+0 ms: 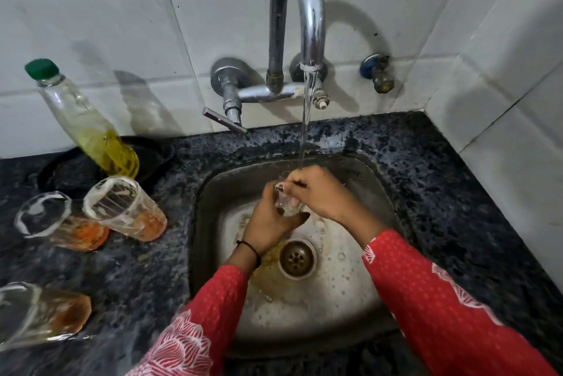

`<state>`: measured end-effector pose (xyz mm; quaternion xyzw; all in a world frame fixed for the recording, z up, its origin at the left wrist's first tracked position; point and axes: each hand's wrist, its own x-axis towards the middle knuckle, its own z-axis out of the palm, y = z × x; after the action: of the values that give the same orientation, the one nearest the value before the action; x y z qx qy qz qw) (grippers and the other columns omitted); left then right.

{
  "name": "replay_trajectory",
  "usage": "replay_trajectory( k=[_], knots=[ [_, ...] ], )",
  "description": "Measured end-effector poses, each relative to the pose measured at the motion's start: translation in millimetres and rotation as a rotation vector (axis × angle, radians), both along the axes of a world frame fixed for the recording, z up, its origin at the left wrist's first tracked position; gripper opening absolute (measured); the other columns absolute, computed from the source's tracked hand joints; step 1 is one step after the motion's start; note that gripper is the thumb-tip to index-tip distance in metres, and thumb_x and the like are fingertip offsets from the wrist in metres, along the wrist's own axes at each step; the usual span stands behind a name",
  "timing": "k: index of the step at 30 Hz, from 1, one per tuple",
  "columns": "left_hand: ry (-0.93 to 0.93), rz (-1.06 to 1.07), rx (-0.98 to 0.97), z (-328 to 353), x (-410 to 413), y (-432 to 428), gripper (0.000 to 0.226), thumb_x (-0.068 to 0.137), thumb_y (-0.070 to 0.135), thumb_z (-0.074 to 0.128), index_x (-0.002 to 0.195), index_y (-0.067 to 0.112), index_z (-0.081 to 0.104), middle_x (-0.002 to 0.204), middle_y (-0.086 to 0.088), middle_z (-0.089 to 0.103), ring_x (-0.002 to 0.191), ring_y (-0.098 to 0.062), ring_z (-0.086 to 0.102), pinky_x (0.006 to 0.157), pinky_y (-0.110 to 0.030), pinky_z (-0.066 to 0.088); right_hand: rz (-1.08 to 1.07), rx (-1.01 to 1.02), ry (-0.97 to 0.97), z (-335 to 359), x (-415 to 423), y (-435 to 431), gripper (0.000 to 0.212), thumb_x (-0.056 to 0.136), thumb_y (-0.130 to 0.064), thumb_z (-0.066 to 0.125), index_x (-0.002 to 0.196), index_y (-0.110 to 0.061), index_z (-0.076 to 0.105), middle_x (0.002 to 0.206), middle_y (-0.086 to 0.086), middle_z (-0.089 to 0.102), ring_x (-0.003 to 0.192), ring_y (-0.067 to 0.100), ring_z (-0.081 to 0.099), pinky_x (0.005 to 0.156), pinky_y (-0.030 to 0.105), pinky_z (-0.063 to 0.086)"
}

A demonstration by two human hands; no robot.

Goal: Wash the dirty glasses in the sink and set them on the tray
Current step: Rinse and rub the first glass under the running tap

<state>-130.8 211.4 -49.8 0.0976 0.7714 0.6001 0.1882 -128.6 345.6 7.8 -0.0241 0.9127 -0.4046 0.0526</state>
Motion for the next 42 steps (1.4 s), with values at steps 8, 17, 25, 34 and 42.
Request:
replay_trajectory(
  k=[8, 17, 25, 34, 42],
  knots=[
    [-0.375, -0.266, 0.276, 24.2, -10.8, -6.0, 0.048, 0.073, 0.017, 0.072, 0.117, 0.012, 0.056, 0.107, -0.007, 0.067, 0.088, -0.017, 0.066, 0.076, -0.034, 0.056, -0.232, -0.434, 0.017, -2.9, 11.7, 12.4, 0.025, 0.092, -0.011, 0.056, 0.068, -0.014, 0.063, 0.058, -0.004, 0.063, 0.056, 0.007, 0.059, 0.061, 0.02, 0.048],
    [-0.679, -0.249, 0.553, 33.0, -6.4, -9.4, 0.034, 0.086, 0.014, 0.06, 0.119, 0.014, 0.054, 0.104, -0.011, 0.067, 0.078, -0.021, 0.068, 0.059, -0.036, 0.058, -0.36, -0.663, -0.024, 1.2, 11.5, 4.4, 0.025, 0.092, -0.009, 0.055, 0.07, -0.012, 0.066, 0.059, 0.003, 0.057, 0.051, 0.006, 0.051, 0.051, 0.02, 0.043],
    [-0.226, -0.156, -0.048, 10.9, -3.5, -0.9, 0.073, 0.07, 0.018, 0.078, 0.132, 0.015, 0.039, 0.107, -0.005, 0.063, 0.084, -0.013, 0.065, 0.068, -0.03, 0.058, -0.34, -0.33, -0.132, -17.0, 1.9, -5.7, 0.03, 0.091, -0.017, 0.058, 0.062, -0.015, 0.062, 0.052, -0.003, 0.059, 0.044, 0.001, 0.055, 0.051, 0.017, 0.045],
    [-0.202, -0.171, -0.044, 17.5, -5.7, 2.7, 0.054, 0.069, 0.019, 0.076, 0.112, 0.022, 0.044, 0.109, -0.008, 0.062, 0.094, -0.022, 0.065, 0.083, -0.048, 0.057, -0.393, -0.282, -0.128, -18.8, -2.3, -7.4, 0.037, 0.088, -0.022, 0.063, 0.053, -0.014, 0.056, 0.046, -0.003, 0.055, 0.044, 0.005, 0.05, 0.051, 0.021, 0.039],
    [-0.679, -0.299, 0.519, 37.8, -5.5, -10.0, 0.043, 0.078, 0.012, 0.069, 0.118, 0.016, 0.053, 0.101, -0.011, 0.065, 0.079, -0.027, 0.068, 0.074, -0.044, 0.057, -0.432, -0.673, -0.026, -8.0, 4.5, -7.1, 0.022, 0.088, -0.02, 0.063, 0.069, -0.011, 0.065, 0.057, -0.003, 0.059, 0.049, 0.005, 0.051, 0.052, 0.018, 0.042]
  ],
)
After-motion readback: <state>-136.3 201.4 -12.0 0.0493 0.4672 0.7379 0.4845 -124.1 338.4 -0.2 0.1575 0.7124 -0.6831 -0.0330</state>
